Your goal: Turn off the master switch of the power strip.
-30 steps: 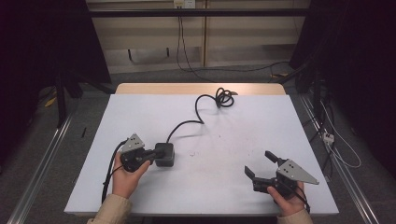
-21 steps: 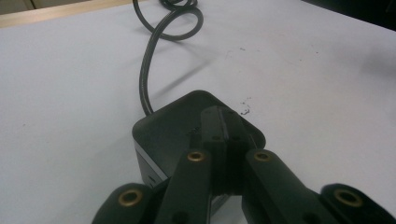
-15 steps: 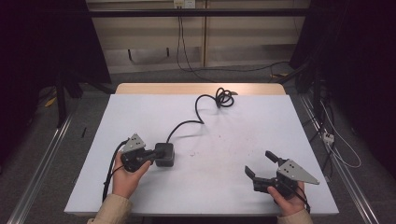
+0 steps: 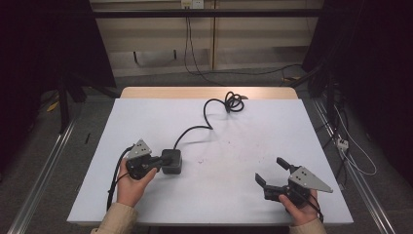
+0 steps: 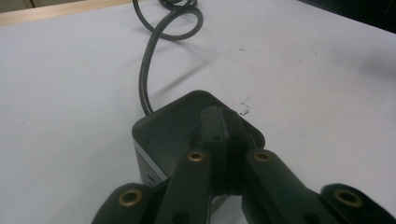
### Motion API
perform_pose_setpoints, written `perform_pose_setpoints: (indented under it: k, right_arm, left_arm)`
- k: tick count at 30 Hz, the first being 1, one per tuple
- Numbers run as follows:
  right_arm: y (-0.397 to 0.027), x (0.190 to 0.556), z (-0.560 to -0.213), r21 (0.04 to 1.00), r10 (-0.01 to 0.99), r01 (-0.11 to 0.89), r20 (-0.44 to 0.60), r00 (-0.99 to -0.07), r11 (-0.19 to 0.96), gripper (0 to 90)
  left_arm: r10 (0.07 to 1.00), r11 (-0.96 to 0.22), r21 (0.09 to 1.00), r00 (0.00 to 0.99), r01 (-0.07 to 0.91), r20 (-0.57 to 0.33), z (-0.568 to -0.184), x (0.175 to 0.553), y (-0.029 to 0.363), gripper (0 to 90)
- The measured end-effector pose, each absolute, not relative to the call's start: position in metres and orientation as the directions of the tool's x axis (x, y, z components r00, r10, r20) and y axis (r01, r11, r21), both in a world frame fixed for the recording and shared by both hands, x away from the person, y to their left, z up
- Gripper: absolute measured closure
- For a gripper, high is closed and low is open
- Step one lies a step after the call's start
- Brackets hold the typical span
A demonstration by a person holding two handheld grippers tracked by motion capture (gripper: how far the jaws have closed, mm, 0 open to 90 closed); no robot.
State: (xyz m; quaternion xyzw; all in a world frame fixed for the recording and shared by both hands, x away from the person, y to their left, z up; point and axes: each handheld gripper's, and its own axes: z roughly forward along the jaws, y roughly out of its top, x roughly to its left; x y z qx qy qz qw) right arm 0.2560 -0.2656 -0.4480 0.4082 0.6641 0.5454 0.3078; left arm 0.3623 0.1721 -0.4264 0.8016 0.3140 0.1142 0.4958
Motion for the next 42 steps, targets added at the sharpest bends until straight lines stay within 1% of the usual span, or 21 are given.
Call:
perform_pose_setpoints:
  k: [7,20,22,42]
  right_arm:
    - [-0.2655,0.256,-0.4479,0.976,0.877,0.206,0.037,-0.478,0.071,6.0]
    - [-0.2662,0.2565,-0.4479,0.976,0.878,0.206,0.036,-0.477,0.071,6.0]
    - [-0.2662,0.2565,-0.4479,0.976,0.878,0.206,0.037,-0.477,0.071,6.0]
    - [-0.2659,0.257,-0.4482,0.976,0.877,0.203,0.034,-0.479,0.073,6.1]
  left_arm:
    - [0.619,-0.279,0.872,0.769,0.403,-0.158,-0.4288,0.362,0.1735,90.0]
    - [0.621,-0.273,0.873,0.767,0.404,-0.161,-0.429,0.3623,0.174,90.0]
    - [0.62,-0.252,0.878,0.765,0.407,-0.176,-0.4276,0.3619,0.1753,90.0]
    - [0.621,-0.246,0.879,0.763,0.409,-0.181,-0.4272,0.3613,0.1752,90.0]
